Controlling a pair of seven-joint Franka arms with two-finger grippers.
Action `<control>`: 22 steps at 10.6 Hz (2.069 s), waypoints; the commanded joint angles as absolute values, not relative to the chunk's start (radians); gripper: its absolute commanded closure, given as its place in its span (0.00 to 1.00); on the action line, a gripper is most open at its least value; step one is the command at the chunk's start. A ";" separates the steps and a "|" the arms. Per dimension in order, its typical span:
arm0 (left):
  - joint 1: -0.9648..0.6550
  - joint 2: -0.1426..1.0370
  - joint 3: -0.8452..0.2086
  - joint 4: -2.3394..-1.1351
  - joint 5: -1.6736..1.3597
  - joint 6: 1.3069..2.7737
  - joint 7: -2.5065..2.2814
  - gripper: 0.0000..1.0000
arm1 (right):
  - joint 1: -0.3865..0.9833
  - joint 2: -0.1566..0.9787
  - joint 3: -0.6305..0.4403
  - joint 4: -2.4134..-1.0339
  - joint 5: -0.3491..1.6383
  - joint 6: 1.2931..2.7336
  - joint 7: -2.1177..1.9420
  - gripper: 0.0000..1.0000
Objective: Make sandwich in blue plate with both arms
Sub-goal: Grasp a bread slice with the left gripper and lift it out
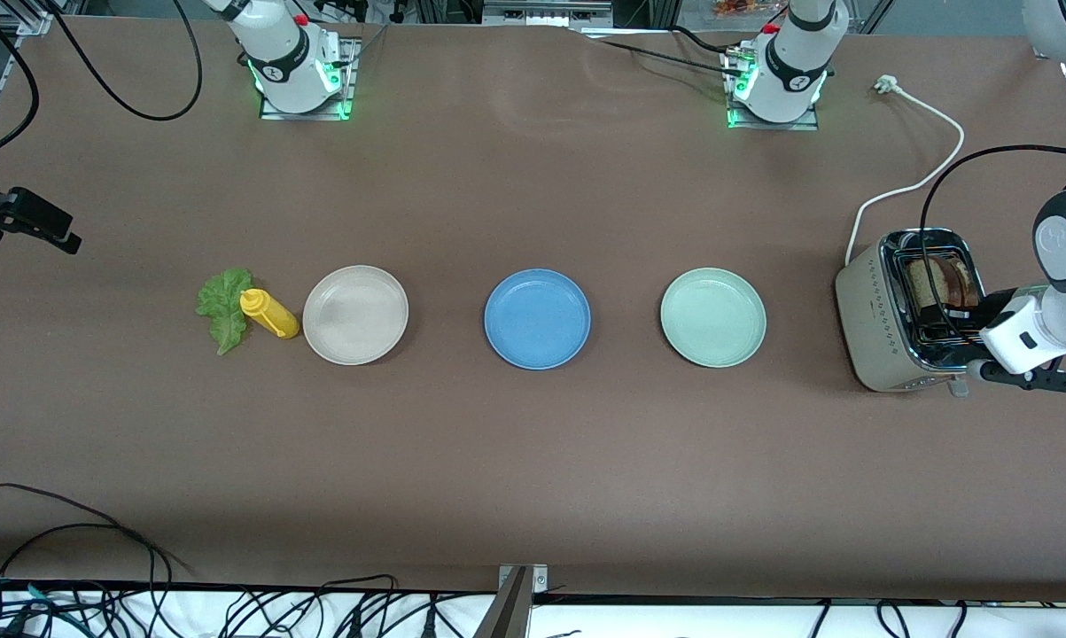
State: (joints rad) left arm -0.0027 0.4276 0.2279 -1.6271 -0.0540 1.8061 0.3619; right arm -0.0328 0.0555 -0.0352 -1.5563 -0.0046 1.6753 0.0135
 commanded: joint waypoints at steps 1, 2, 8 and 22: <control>-0.008 0.419 0.238 -1.631 -0.097 1.760 0.376 0.39 | -0.031 0.055 -0.034 -1.542 -0.008 1.660 0.008 0.00; -0.008 0.417 0.238 -1.631 -0.097 1.755 0.374 0.40 | -0.031 0.055 -0.034 -1.542 -0.008 1.658 0.008 0.00; -0.008 0.419 0.259 -1.625 -0.097 1.730 0.388 0.40 | -0.031 0.057 -0.034 -1.542 -0.008 1.660 0.008 0.00; -0.009 0.420 0.291 -1.628 -0.097 1.586 0.367 1.00 | -0.031 0.057 -0.034 -1.542 -0.008 1.660 0.011 0.00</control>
